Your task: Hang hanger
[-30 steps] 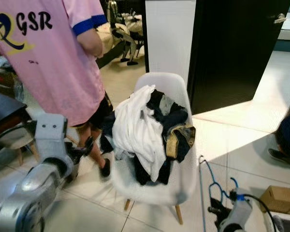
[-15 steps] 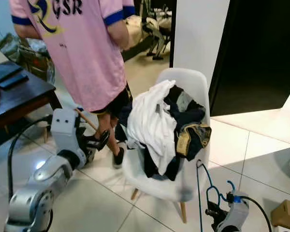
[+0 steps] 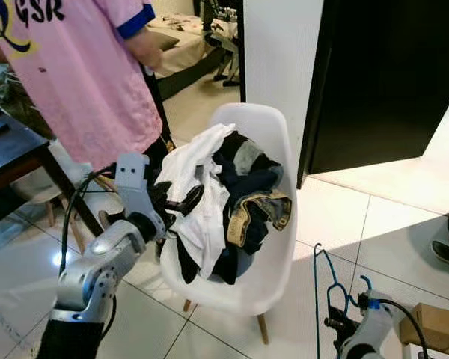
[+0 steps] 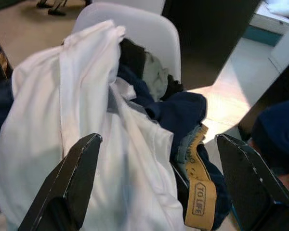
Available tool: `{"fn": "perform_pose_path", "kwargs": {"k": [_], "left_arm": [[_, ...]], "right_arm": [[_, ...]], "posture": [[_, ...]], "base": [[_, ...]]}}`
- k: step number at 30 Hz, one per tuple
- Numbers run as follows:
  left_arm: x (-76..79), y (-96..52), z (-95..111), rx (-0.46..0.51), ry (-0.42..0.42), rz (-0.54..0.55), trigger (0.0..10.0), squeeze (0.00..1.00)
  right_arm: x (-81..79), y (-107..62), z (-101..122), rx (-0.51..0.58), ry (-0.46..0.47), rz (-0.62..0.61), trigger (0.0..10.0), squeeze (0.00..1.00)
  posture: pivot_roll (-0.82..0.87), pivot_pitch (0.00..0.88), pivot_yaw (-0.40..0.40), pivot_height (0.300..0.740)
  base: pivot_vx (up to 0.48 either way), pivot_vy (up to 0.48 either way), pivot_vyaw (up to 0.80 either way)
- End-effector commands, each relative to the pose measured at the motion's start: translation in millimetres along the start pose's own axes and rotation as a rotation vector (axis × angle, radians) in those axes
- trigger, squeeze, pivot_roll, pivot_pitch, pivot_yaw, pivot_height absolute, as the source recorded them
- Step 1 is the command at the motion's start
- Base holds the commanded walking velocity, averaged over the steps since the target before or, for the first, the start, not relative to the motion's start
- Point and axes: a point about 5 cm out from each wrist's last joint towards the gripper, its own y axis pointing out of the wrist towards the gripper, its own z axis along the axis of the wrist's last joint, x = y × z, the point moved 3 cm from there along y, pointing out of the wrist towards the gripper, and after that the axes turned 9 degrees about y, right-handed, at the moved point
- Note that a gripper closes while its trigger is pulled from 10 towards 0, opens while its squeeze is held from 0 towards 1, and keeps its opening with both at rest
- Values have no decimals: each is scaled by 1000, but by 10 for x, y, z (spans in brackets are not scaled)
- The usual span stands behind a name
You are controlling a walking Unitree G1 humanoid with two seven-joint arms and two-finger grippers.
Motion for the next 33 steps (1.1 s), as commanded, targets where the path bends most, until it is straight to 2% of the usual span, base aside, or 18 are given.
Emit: {"fn": "perform_pose_path", "kwargs": {"k": [1, 6, 10, 12, 13, 15, 19, 21, 25, 27, 28, 29, 30, 33], "left_arm": [[-62, 4, -83, -26, -9, 44, 10000, 0], [-214, -48, -190, -76, 15, 169, 10000, 0], [-262, -83, -234, -98, 21, 204, 10000, 0], [-365, -169, -358, -148, -12, 268, 10000, 0], [-365, -169, -358, -148, -12, 268, 10000, 0], [-487, -260, -467, -196, -51, 344, 10000, 0], [-569, -312, -517, -218, -71, 397, 10000, 0], [-612, -353, -632, -260, -88, 414, 10000, 0], [-583, -352, -738, -295, -134, 392, 10000, 0], [-482, -306, -765, -298, -183, 325, 10000, 0], [-482, -306, -765, -298, -183, 325, 10000, 0], [-368, -256, -762, -297, -220, 257, 10000, 0], [-320, -236, -763, -299, -237, 229, 10000, 0], [-293, -225, -765, -301, -248, 214, 10000, 0]], "right_arm": [[-5, -6, -11, 9, 3, 3, 10000, 0], [-21, -1, -15, 13, 3, 9, 10000, 0], [-24, -1, -13, 15, 3, 10, 10000, 0], [-40, 0, -8, 20, 1, 16, 10000, 0], [-40, 0, -8, 20, 1, 16, 10000, 0], [-62, 1, -3, 25, -2, 24, 10000, 0], [-77, 1, 3, 29, -3, 29, 10000, 0], [-84, 1, 11, 32, -5, 32, 10000, 0], [-95, 1, 22, 36, -6, 35, 10000, 0], [-104, -1, 32, 41, -7, 37, 10000, 0], [-104, -1, 32, 41, -7, 37, 10000, 0], [-110, -3, 39, 45, -8, 38, 10000, 0], [-113, -3, 42, 46, -8, 38, 10000, 0], [-115, -3, 43, 47, -8, 38, 10000, 0]], "posture": [[-23, 0, 33, 740], [-23, 0, 36, 740], [-22, 0, 37, 740], [-17, 0, 37, 740], [-17, 0, 37, 740], [-16, 0, 37, 740], [-16, 0, 37, 740], [-12, 0, 35, 740], [-14, 0, 35, 740], [-21, 0, 38, 740], [-21, 0, 38, 740], [-19, 0, 36, 740], [-19, 0, 36, 740], [-19, 0, 36, 740]], "base": [[0, 0, 0], [0, 0, 0], [0, 0, 0], [0, 0, 0], [0, 0, 0], [0, 0, 0], [0, 0, 0], [0, 0, 0], [0, 0, 0], [0, 0, 0], [0, 0, 0], [0, 0, 0], [0, 0, 0], [0, 0, 0]]}}
